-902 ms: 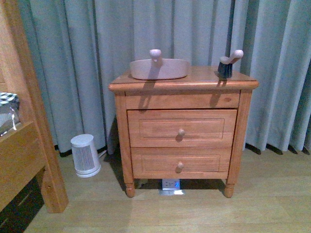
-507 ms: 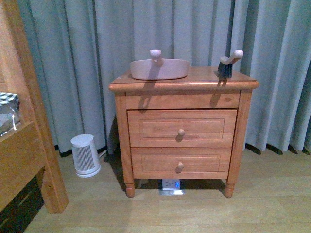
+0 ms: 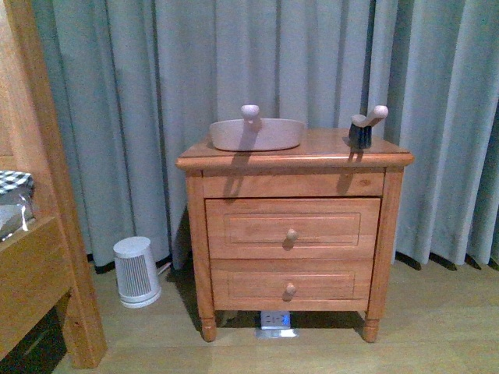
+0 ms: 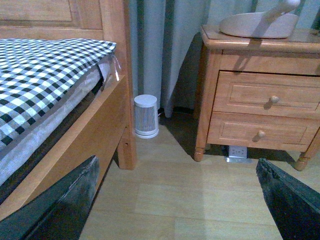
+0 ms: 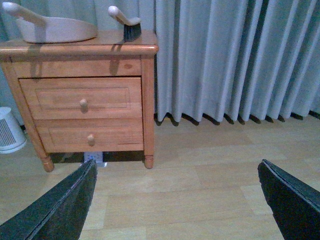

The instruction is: Clean up trash

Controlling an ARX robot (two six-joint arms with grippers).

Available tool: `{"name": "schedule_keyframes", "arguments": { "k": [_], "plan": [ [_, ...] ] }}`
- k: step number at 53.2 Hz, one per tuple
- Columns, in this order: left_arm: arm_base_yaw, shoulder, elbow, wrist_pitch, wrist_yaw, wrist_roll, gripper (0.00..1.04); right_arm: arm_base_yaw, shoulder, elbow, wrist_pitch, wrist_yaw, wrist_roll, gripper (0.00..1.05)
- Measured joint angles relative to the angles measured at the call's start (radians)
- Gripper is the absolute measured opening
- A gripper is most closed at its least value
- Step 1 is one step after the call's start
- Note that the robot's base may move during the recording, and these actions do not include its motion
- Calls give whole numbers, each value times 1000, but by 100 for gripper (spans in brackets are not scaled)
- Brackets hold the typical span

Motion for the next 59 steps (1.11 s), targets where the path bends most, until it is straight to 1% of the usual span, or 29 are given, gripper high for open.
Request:
{"name": "schedule_keyframes", "arguments": {
  "k": [59],
  "plan": [
    [0, 0, 0, 0, 0, 0, 97, 0, 0, 0, 0, 0, 0, 97]
  ]
}}
